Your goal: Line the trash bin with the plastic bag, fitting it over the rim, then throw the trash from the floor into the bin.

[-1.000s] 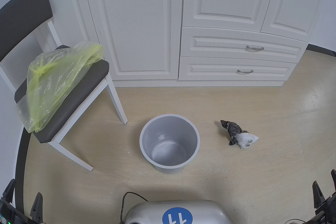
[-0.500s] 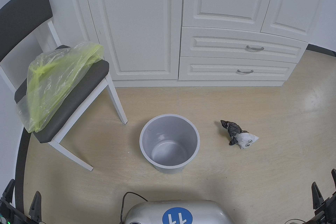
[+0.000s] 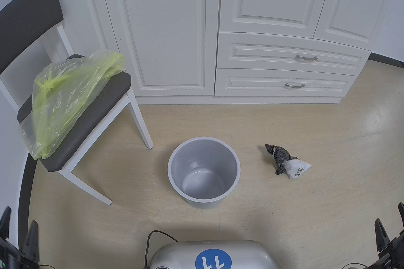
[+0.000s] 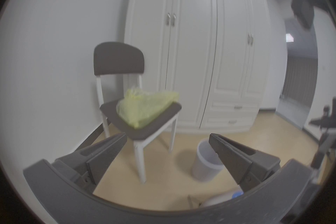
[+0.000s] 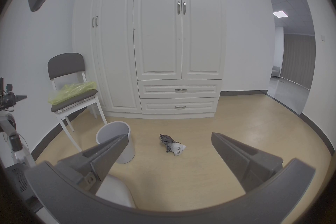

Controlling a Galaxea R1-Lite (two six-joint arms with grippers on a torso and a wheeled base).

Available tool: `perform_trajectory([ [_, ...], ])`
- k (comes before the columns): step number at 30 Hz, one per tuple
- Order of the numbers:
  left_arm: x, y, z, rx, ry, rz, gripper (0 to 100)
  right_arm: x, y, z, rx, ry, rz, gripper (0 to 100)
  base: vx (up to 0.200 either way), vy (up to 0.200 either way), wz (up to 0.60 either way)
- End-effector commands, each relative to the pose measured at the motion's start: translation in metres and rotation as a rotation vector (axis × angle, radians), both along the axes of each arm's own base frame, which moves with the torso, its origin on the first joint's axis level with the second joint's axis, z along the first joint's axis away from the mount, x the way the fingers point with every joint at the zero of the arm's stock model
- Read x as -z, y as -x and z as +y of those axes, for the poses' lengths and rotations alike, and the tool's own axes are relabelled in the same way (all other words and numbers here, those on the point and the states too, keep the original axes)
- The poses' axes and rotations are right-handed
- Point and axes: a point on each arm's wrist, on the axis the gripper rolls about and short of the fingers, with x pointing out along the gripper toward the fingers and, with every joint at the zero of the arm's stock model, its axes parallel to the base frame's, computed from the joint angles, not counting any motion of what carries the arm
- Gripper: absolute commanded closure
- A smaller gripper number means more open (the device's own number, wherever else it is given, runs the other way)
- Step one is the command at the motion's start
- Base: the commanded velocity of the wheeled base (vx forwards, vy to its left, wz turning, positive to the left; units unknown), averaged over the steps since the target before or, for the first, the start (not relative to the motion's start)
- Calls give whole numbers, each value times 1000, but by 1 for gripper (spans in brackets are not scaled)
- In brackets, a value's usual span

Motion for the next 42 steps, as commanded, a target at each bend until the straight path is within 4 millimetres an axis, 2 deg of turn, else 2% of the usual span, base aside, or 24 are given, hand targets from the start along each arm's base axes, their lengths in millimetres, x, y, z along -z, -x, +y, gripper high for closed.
perform_trajectory([
  [1, -39, 14, -1, 85, 139, -271, 0, 5, 0, 0, 6, -22, -1, 0, 0, 0, 0],
  [3, -49, 21, -2, 140, 84, -264, 0, 4, 0, 0, -3, 0, -10, 0, 0, 0, 0],
  [4, -50, 21, -2, 136, 69, -234, 0, -5, 2, 0, -5, -15, -56, 0, 0, 0, 0],
  [5, -50, 22, -2, 134, 64, -206, 0, -21, 7, 0, -20, -43, -140, 0, 0, 0, 0],
  [6, -51, 22, -3, 135, 62, -199, 0, -24, 8, 0, -24, -49, -151, 0, 0, 0, 0],
  [7, -53, 23, -2, 131, 62, -145, 0, -51, 16, 1, -78, -127, -240, 0, 0, 0, 0],
  [8, -53, 23, -2, 131, 62, -145, 0, -51, 16, 1, -78, -127, -240, 0, 0, 0, 0],
  [9, -60, 19, -2, 119, 69, -63, 0, -62, 16, 2, -90, -119, -200, 0, 0, 0, 0],
  [11, -68, 12, -2, 113, 68, -2, 0, -72, 9, 2, -83, -66, -130, 0, 0, 0, 0],
  [14, -82, -6, -2, 110, 30, 84, 0, -86, -14, 2, -78, -38, 5, 0, 0, 0, 0],
  [16, -94, -28, -2, 88, -16, 179, 0, -101, -36, 2, -77, -37, 97, 0, 0, 0, 0],
  [17, -94, -29, -2, 87, -19, 185, 0, -101, -37, 2, -77, -37, 102, 0, 0, 0, 0],
  [18, -104, -49, -1, 43, -43, 247, 0, -115, -57, 2, -76, -36, 158, 0, 0, 0, 0],
  [19, -106, -54, 0, 31, -48, 259, 0, -119, -62, 2, -77, -35, 166, 0, 0, 0, 0],
  [22, -113, -95, 5, -54, -146, 359, 0, -143, -94, 2, -81, -7, 188, 0, 0, 0, 0],
  [24, -111, -115, 10, -101, -215, 401, 0, -145, -108, 2, -86, 29, 203, 0, 0, 0, 0],
  [25, -111, -115, 10, -101, -215, 401, 0, -145, -108, 2, -86, 29, 203, 0, 0, 0, 0],
  [26, -107, -134, 18, -137, -285, 443, 0, -146, -121, 2, -97, 54, 218, 0, 0, 0, 0],
  [31, -97, -170, 36, -200, -373, 500, 0, -142, -152, 5, -111, 48, 227, 0, 0, 0, 0],
  [33, -95, -174, 38, -205, -372, 509, 0, -140, -154, 6, -118, 43, 227, 0, 0, 0, 0],
  [34, -90, -184, 43, -226, -370, 540, 0, -136, -164, 9, -140, 19, 221, 0, 0, 0, 0],
  [42, -79, -197, 47, -337, -456, 638, 0, -127, -196, 18, -140, 5, 217, 0, 0, 0, 0],
])
